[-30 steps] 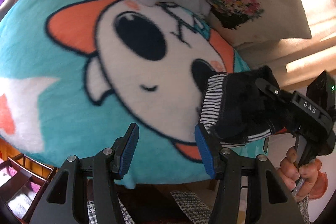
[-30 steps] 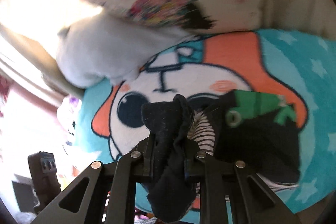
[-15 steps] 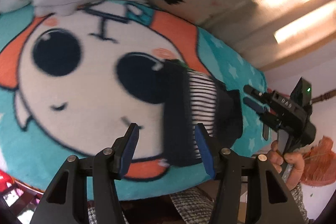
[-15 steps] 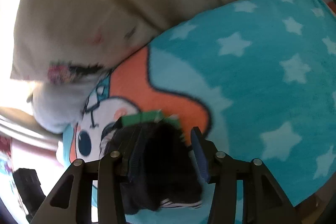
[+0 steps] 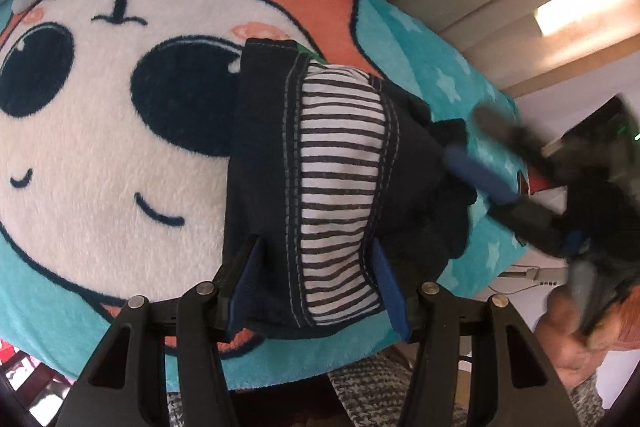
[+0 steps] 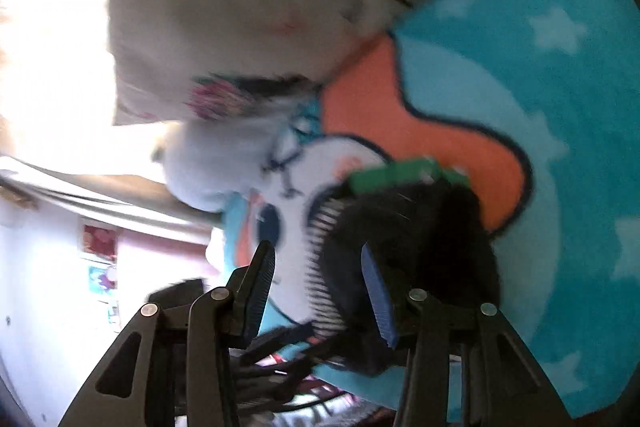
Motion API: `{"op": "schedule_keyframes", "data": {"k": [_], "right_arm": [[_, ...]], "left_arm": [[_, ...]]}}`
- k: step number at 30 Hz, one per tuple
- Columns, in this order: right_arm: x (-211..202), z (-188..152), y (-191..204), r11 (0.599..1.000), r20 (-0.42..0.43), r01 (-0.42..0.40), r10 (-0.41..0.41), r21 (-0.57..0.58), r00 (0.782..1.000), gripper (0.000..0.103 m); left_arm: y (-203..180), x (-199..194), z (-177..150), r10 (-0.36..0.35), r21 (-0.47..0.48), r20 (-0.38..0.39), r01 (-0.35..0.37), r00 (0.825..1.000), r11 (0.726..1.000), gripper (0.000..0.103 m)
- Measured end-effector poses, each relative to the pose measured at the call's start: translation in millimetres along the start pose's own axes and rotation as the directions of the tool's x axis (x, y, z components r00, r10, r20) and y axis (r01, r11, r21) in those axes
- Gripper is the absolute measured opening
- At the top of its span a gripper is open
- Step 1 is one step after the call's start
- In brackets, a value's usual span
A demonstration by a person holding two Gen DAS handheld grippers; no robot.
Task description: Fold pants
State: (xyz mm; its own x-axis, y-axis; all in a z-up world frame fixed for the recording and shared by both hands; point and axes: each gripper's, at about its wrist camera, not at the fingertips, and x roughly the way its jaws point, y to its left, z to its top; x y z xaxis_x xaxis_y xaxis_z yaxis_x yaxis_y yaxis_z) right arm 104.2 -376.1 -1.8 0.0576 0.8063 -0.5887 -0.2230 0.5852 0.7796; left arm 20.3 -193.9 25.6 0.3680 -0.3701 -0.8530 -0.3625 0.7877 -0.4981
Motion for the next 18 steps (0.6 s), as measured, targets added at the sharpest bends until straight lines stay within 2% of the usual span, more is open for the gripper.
{"op": "schedule_keyframes", "data": {"k": [5,7,14,18], "right_arm": [[-5.5,-3.6,-30.2,0.990,0.042,0.135,-0.137,0.032,0.990,0.049],[-0.1,-2.7,-35.6,0.980,0.042,0.195,-0.196,0.023,0.980,0.054],[-5.8,-5.9,-17.9,0.964,0.080,0.261,-0.257,-0.043,0.963,0.055],[-16.0,-13.0,-6.2,0.947,0.126,0.314,-0.303,-0.071,0.944,0.058]], "left_arm": [[3.5,-5.7,-4.1,-0.024,-0.026,0.004,0.024,1.000,0.999,0.055],[4.6,-10.7,-5.3,-0.027,-0.036,0.009,0.028,1.000,0.999,0.055],[13.4,-36.2,-1.6,-0.005,-0.055,0.073,0.009,0.997,0.998,0.055],[19.7,-49.4,-2.4,0.050,-0.054,0.116,-0.043,0.992,0.998,0.055]]}}
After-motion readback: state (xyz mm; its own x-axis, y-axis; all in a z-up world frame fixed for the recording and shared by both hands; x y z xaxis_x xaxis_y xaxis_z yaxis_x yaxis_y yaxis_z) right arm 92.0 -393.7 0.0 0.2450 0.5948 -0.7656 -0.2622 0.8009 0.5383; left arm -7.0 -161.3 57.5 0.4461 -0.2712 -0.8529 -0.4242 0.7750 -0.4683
